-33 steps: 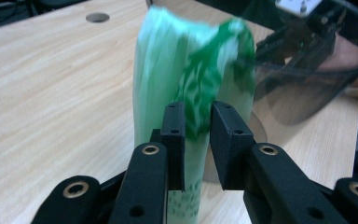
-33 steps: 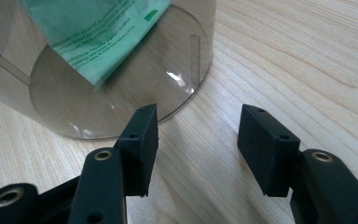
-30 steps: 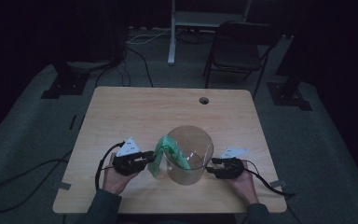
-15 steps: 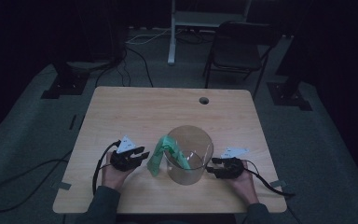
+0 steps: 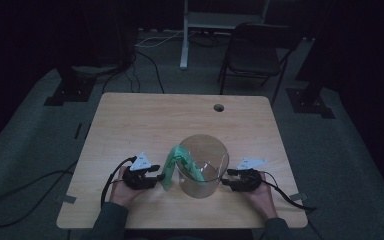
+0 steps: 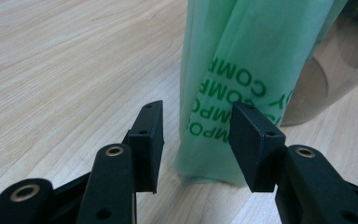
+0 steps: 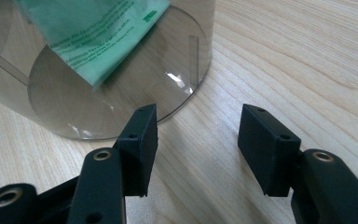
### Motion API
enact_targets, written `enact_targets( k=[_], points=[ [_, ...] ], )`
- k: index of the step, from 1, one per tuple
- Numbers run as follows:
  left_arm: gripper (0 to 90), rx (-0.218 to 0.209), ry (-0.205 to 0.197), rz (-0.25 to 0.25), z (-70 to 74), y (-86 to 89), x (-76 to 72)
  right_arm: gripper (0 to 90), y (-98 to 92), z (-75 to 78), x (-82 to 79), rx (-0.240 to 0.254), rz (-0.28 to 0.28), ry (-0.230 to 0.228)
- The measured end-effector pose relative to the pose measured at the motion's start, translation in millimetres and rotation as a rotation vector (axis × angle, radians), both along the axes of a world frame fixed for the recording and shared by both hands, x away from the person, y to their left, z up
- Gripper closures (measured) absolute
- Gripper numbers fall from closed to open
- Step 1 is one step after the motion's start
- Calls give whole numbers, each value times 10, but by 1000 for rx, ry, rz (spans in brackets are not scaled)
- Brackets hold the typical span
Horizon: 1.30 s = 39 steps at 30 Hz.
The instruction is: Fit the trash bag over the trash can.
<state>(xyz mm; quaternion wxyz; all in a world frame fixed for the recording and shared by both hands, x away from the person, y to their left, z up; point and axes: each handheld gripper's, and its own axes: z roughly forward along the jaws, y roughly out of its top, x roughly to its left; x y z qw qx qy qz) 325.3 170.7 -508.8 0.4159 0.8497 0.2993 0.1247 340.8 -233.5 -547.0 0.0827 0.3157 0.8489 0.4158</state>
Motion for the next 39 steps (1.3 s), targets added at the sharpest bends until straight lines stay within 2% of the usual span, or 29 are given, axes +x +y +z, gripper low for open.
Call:
enact_targets(
  k=[5, 8, 11, 18, 30, 33, 36, 38, 39],
  points=[
    [556, -31, -20, 88, 12, 86, 91, 464, -1, -1, 1, 0, 1, -1],
    [557, -56, -25, 98, 40, 105, 132, 464, -2, -2, 3, 2, 1, -2],
    [557, -67, -29, 74, 51, 75, 150, 464, -2, -2, 4, 1, 1, -2],
    [557, -39, -11, 22, 4, -30, 185, 464, -2, -2, 2, 1, 1, -2],
    [561, -50, 24, -136, -45, -162, 216, 463, -4, -3, 6, 3, 3, -2],
    [620, -55, 25, -165, -42, -206, 226, 464, -4, -3, 6, 3, 4, -2],
    [790, -56, 15, -190, -20, -240, 222, 463, -4, -4, 7, 4, 4, -2],
    [891, -61, 1, -184, 0, -234, 215, 463, -5, -4, 7, 3, 4, -2],
    [899, -61, -6, -176, 9, -218, 215, 463, -5, -4, 7, 3, 4, -2]
  ],
)
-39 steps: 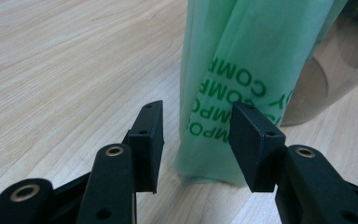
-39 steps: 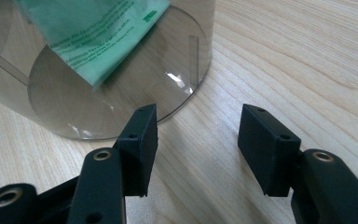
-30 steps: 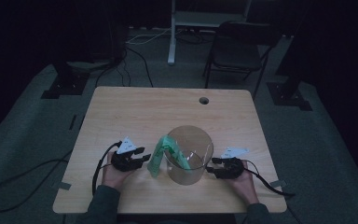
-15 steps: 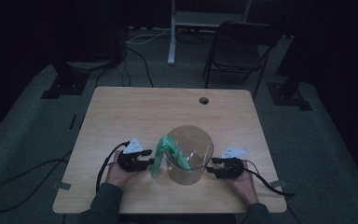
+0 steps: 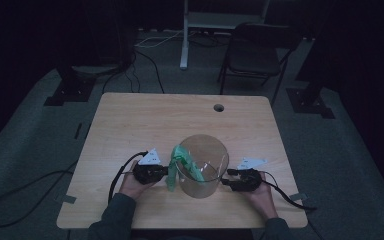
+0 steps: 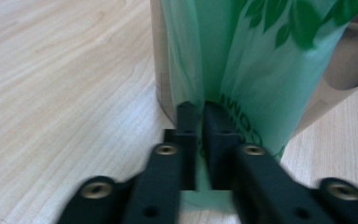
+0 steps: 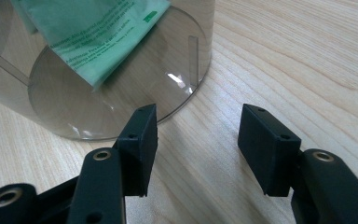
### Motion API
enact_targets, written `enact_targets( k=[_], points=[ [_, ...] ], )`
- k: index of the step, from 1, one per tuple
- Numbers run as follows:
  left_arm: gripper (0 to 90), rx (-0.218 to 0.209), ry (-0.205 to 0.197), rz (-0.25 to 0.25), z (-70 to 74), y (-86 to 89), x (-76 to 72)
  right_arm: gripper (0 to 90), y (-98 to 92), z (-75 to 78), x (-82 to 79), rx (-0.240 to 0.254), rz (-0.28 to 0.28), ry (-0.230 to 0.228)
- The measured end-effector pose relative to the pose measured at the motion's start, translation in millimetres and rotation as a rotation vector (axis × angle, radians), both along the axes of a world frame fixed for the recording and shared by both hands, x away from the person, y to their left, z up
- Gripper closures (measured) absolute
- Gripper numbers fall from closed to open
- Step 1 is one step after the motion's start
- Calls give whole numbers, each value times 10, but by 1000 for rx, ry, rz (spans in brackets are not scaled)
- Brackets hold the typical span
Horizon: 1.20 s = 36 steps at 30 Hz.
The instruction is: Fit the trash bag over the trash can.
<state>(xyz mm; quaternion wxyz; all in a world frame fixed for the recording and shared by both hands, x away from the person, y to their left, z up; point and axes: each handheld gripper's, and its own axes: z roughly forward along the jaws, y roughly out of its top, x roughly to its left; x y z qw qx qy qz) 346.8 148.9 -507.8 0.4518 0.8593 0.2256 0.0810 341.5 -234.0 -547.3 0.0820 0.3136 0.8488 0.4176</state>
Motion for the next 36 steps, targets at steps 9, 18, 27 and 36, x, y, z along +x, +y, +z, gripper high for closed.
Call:
enact_targets(
  k=[9, 18, 27, 36],
  points=[
    [900, -44, -49, 157, 108, 353, -11, 464, 0, 0, 0, 0, 0, 1],
    [900, -75, -117, 188, 354, 543, -104, 464, 2, 0, 1, 0, -4, 1],
    [900, -97, -221, 158, 822, 541, -197, 464, 1, 0, 2, 1, -4, 1],
    [900, -53, -282, 140, 1143, 518, -227, 464, 1, 0, 3, 3, -6, 3]
  ],
)
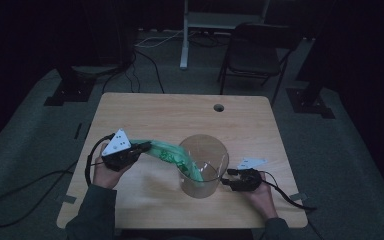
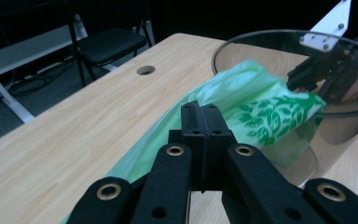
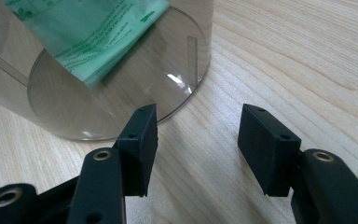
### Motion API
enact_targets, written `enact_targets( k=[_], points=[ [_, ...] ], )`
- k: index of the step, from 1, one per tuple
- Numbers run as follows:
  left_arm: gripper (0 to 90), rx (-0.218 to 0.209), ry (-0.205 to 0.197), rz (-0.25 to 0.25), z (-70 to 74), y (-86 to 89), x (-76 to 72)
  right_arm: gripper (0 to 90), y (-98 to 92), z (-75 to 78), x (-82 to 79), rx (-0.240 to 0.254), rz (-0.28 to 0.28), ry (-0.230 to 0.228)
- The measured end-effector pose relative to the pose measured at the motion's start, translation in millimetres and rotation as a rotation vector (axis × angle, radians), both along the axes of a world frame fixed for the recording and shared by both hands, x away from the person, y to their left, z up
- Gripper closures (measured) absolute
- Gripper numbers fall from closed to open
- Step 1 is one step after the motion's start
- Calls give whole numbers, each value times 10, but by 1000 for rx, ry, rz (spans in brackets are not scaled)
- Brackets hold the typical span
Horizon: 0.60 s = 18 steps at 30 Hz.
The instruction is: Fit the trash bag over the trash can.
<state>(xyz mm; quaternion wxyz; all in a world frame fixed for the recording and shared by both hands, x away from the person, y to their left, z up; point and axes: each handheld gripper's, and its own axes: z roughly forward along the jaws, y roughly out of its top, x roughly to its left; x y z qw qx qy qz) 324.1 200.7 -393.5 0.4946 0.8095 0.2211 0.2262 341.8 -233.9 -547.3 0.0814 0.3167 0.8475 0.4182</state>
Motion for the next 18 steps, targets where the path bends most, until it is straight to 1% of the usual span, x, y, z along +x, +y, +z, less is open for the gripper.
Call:
enact_targets(
  k=[5, 7, 9, 10, 12, 16, 18],
  points=[
    [900, 24, -24, 1, 169, -4, -18, 464, -1, 0, 1, -1, 0, 0],
    [900, 41, -28, 1, 233, -4, -22, 464, 0, 0, 1, 1, 0, 1],
    [900, 46, -31, 0, 262, -9, -25, 464, -1, 0, 1, 0, 1, 0],
    [900, 61, -36, -3, 325, -16, -26, 464, -1, 1, 1, -1, 1, 0],
    [900, 62, -39, -6, 373, -27, -25, 464, -1, 0, 1, 1, 1, 0],
    [900, 55, -31, -18, 465, -36, -5, 464, -1, 0, 2, 1, 1, -1],
    [900, 55, -37, -18, 500, -38, 2, 464, 0, 0, 1, 1, 0, -1]
  ],
)
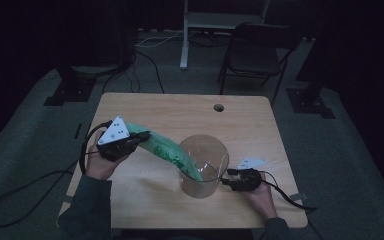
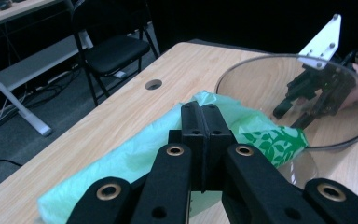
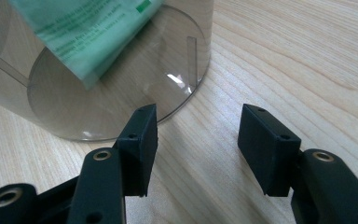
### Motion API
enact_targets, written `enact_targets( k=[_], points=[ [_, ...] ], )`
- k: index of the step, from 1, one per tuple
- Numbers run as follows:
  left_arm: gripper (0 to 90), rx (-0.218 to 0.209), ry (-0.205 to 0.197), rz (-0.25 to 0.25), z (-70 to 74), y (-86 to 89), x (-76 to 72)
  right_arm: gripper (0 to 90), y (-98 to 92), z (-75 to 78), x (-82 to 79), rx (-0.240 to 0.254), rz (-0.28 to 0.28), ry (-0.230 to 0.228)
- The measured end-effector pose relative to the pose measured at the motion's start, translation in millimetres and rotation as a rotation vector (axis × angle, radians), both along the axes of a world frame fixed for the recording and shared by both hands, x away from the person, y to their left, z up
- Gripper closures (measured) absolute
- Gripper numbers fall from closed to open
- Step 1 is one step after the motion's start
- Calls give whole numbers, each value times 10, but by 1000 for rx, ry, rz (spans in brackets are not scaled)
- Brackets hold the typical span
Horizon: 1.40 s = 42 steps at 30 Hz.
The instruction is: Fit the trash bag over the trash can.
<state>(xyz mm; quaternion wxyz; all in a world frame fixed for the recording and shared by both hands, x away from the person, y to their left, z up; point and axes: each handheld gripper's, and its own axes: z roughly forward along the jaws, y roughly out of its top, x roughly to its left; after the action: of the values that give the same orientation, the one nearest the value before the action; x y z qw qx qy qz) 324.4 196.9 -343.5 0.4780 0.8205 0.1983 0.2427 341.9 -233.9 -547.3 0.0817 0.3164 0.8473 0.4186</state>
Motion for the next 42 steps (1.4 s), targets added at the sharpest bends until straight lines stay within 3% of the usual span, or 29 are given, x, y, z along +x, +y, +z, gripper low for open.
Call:
enact_targets(
  k=[13, 19, 30, 32, 34, 36, 38, 40, 42],
  points=[
    [900, -5, -16, -8, 145, -69, 5, 466, -31, 10, 8, -14, -24, -3],
    [900, -29, -19, -17, 164, -92, 3, 485, -77, 41, 7, -22, -45, -1],
    [900, -32, -18, -23, 168, -153, 32, 633, -174, 322, -69, 9, -52, -60],
    [900, -46, -18, -31, 185, -174, 35, 635, -203, 370, -77, 16, -57, -70],
    [900, -1, -33, -32, 201, -233, 23, 634, -227, 410, -84, 22, -64, -79],
    [900, -35, -27, -51, 219, -241, 21, 630, -249, 449, -94, 40, -71, -87],
    [900, 13, -33, -55, 216, -295, 16, 628, -265, 489, -105, 52, -75, -93],
    [900, -14, -29, -78, 217, -309, 6, 625, -274, 545, -117, 48, -82, -104],
    [900, -11, -26, -83, 210, -337, 5, 625, -285, 620, -130, 49, -84, -118]
  ],
)
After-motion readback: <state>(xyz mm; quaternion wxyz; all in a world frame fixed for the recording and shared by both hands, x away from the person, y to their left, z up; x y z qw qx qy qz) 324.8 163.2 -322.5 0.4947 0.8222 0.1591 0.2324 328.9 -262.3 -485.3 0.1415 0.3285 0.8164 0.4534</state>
